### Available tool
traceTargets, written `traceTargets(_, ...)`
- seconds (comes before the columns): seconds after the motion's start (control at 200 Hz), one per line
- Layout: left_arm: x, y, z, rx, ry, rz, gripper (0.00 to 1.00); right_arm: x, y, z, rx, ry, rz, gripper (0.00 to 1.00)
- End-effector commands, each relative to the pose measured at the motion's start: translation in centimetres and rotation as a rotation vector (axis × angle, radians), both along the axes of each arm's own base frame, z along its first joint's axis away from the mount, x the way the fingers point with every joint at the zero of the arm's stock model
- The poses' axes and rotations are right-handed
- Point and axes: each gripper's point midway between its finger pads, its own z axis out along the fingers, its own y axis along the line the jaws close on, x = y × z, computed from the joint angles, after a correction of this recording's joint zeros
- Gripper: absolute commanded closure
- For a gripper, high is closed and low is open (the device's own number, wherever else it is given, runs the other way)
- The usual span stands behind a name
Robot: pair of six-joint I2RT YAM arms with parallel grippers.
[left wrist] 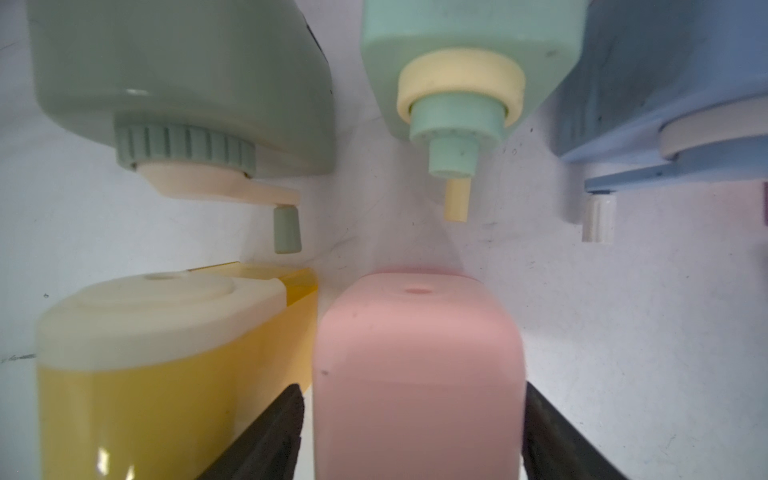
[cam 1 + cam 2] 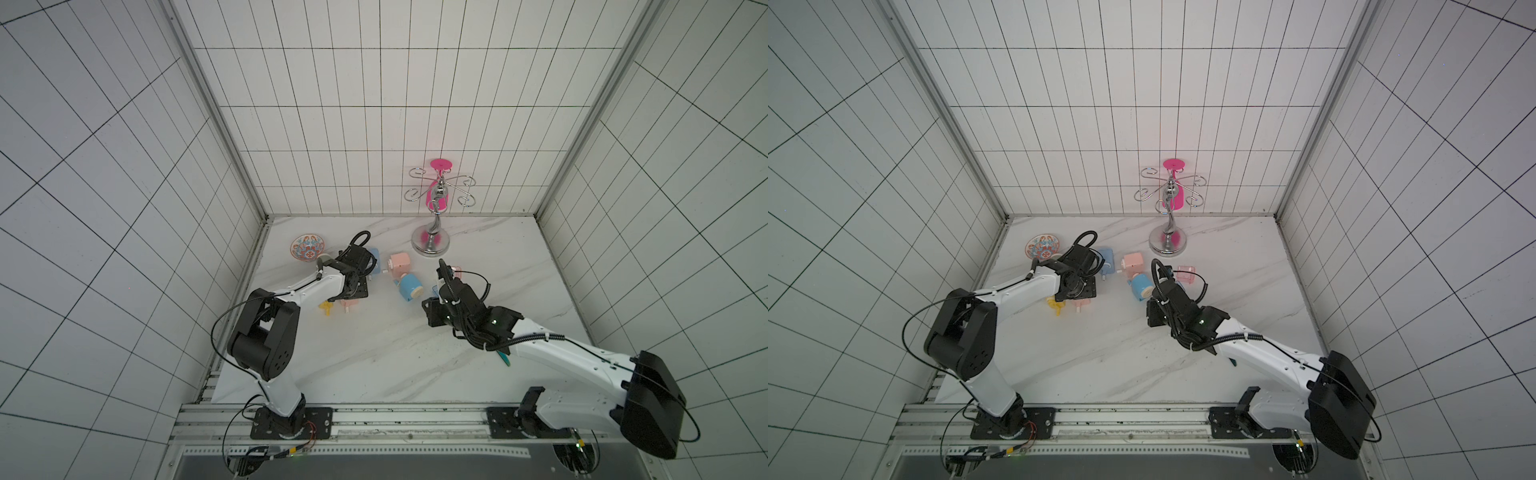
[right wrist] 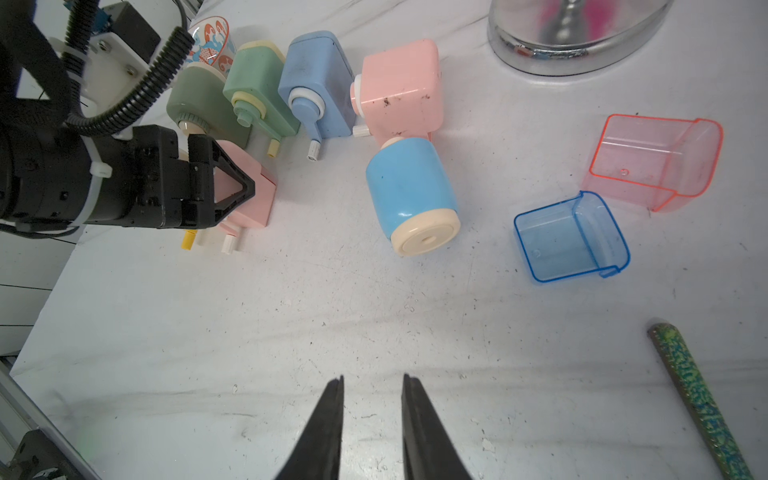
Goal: Put the tray back into the pencil sharpener
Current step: Place the pencil sharpener at the center of the board, then pick up the container from the center of the board.
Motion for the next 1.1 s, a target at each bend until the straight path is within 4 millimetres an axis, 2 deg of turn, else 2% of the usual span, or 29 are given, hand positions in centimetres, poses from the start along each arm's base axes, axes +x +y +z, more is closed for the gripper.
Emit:
traceTargets(0.0,0.5,-0.1,2.9,-0.015,-0.08,0.003,0.18,-0.5,-0.8,-0.5,-0.03,-0.001,-0.007,0.72)
traceTargets(0.075,0.6,-0.6,5.0,-0.022,-0.137,-0.018,0.18,-0.5,-1.0,-0.5,-0.037,-0.004,-0.012,0.72)
traceTargets(0.215,0.6,-1.4,11.3,-0.035,-0.337,-0.085,0.18,-0.6,-2.0,-0.6,-0.072,-0.018,-0.023,0.72)
traceTargets(0.335,0.1,-0.6,17.4,-0.066,-0.553,-0.114,0.19,-0.8,-3.2,-0.8,-0.104,-0.024,-0.037,0.72)
traceTargets(0.39,-0.2,0.2,19.7,-0.06,-0.665,-0.118,0.14,-0.9,-3.8,-1.0,-0.116,-0.022,-0.043,0.72)
traceTargets(0.45,-0.7,0.8,21.5,-0.054,-0.773,-0.139,0.05,-0.9,-4.4,-1.2,-0.129,-0.019,-0.045,0.72)
traceTargets(0.545,-1.8,0.8,23.4,-0.044,-0.881,-0.235,0.02,-0.8,-5.1,-1.0,-0.138,-0.027,-0.044,0.72)
traceTargets(0.695,-2.2,1.2,24.1,-0.028,-0.932,-0.306,0.03,-0.1,-5.8,-0.7,-0.132,-0.026,-0.026,0.71)
traceTargets(0.79,-2.1,0.1,23.7,-0.034,-0.92,-0.391,0.03,1.0,-6.1,-0.1,-0.138,-0.04,-0.036,0.71)
traceTargets(0.994,-1.9,-3.9,22.2,-0.11,-0.94,-0.608,0.02,4.0,-5.4,1.1,-0.13,-0.047,-0.046,0.7)
traceTargets(1.094,-3.2,-6.4,21.4,-0.187,-0.956,-0.757,0.03,4.9,-4.5,2.3,-0.118,-0.061,-0.022,0.69)
